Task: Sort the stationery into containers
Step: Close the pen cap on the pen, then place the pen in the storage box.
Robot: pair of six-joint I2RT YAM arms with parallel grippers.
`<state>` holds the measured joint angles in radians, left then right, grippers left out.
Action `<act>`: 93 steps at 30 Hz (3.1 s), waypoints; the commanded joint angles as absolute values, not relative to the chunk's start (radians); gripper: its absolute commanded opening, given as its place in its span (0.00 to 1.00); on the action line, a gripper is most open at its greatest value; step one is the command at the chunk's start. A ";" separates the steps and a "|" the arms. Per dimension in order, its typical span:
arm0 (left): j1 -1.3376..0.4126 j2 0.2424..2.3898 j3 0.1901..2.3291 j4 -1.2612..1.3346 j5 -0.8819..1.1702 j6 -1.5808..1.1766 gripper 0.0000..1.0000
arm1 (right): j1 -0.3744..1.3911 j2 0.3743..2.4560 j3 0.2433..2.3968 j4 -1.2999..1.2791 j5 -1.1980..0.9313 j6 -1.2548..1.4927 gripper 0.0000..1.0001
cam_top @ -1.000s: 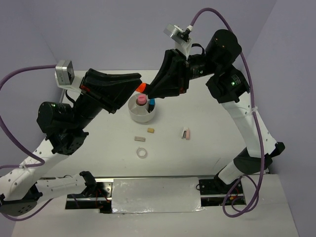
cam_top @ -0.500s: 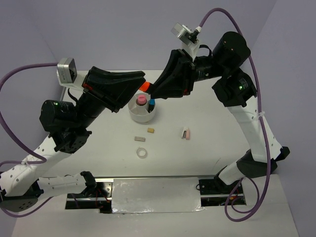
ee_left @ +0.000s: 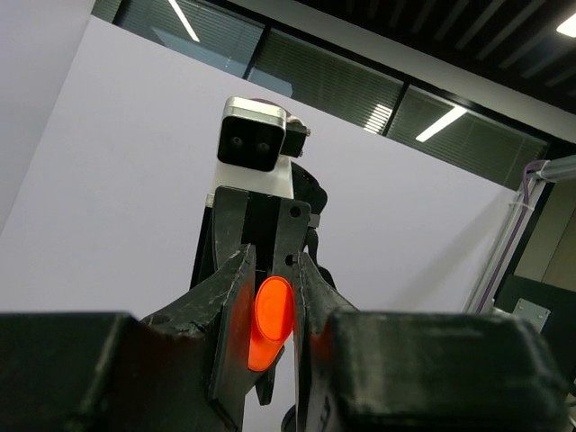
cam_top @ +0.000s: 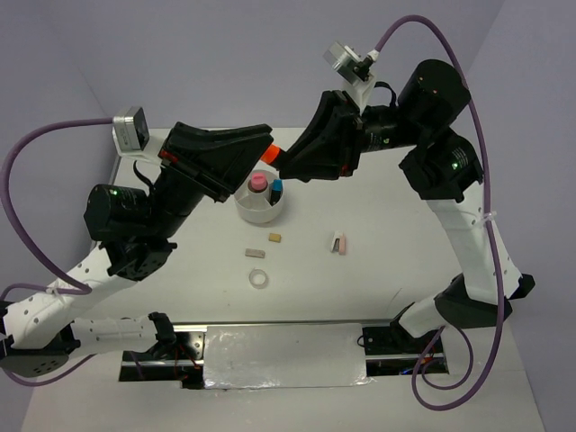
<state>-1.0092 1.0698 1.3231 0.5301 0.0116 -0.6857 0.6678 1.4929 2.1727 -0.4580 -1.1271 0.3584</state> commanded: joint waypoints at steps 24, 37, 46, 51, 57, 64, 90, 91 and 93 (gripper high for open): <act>-1.068 1.180 1.376 -0.140 0.097 -0.552 0.52 | 0.713 1.361 1.737 -0.129 -0.937 0.328 0.00; -1.012 1.062 1.309 -0.117 0.124 -0.572 0.63 | 0.686 1.286 1.576 0.029 -0.994 0.411 0.00; -0.963 0.950 1.263 -0.107 0.129 -0.594 0.85 | 0.675 1.278 1.562 0.075 -1.014 0.457 0.00; -0.945 0.917 1.252 -0.098 0.109 -0.603 0.86 | 0.676 1.284 1.565 0.077 -1.034 0.471 0.00; -0.919 0.890 1.255 -0.084 0.072 -0.598 0.84 | 0.675 1.286 1.559 0.023 -1.055 0.430 0.00; -0.862 0.888 1.360 -0.116 0.104 -0.549 0.84 | 0.672 1.275 1.502 -0.003 -1.095 0.416 0.00; -0.716 1.020 1.377 -0.089 0.255 -0.563 0.00 | 0.583 1.275 1.441 0.014 -1.120 0.448 0.99; -0.718 1.025 1.382 -0.153 0.198 -0.528 0.00 | 0.553 1.243 1.427 -0.051 -0.991 0.415 1.00; -0.716 1.054 1.390 -0.211 0.007 -0.483 0.00 | 0.430 1.188 1.350 -0.182 -0.797 0.381 1.00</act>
<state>-0.7235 1.0283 1.3529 -0.1200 0.2127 -0.5735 0.5629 1.2659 1.4151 -0.0273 -1.0477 0.4507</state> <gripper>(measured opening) 0.261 0.993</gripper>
